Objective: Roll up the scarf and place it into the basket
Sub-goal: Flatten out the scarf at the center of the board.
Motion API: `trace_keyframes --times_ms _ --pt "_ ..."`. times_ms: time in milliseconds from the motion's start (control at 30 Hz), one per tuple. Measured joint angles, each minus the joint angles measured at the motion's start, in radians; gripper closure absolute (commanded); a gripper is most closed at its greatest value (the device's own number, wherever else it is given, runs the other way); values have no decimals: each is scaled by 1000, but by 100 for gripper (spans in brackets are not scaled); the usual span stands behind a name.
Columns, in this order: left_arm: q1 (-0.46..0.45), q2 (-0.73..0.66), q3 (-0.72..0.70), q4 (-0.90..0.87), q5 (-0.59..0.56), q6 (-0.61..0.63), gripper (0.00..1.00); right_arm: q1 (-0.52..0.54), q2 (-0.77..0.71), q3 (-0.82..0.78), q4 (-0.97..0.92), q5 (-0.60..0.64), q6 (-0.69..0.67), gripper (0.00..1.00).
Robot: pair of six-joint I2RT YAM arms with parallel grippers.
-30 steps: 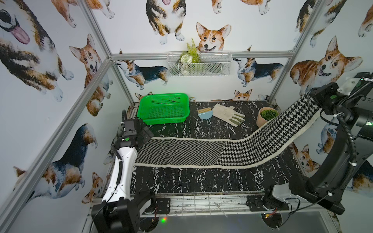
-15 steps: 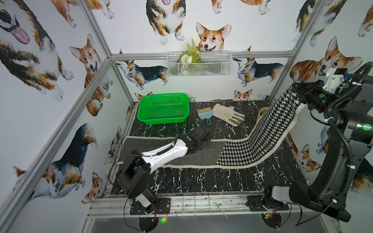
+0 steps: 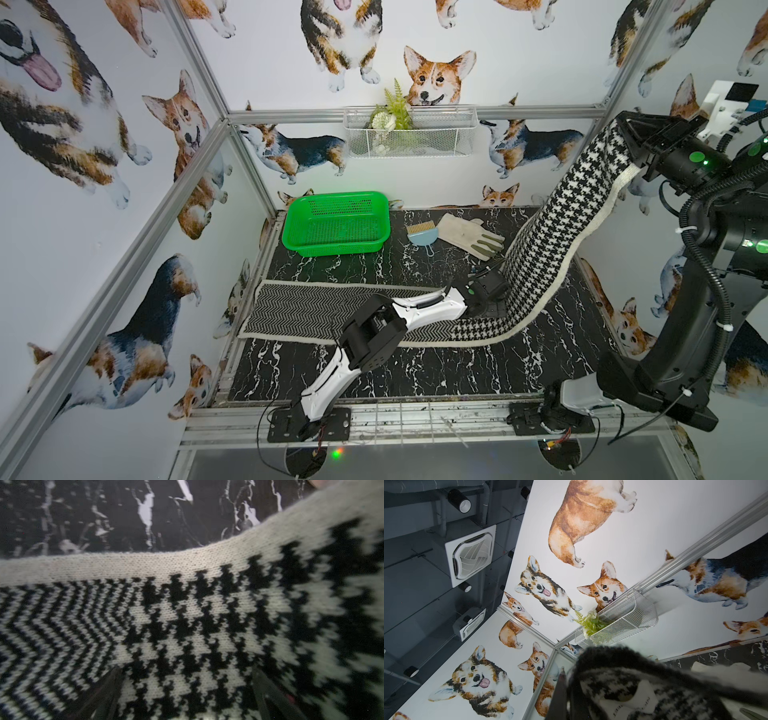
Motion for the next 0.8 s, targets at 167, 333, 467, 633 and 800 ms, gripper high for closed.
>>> trace_keyframes --times_ms 167,333,467,633,800 --pt "-46 164 240 -16 45 -1 0 0 24 -5 24 -25 8 100" --pt "-62 310 482 -30 79 -19 0 0 18 -45 32 -49 -2 100" --pt "-53 337 538 -32 77 -27 0 0 5 -78 34 -62 -6 100" --pt "-21 209 358 -24 60 -3 0 15 -36 -122 45 -80 -7 100" --pt "73 -41 99 -26 53 35 0 85 -89 -185 64 -77 -6 100"
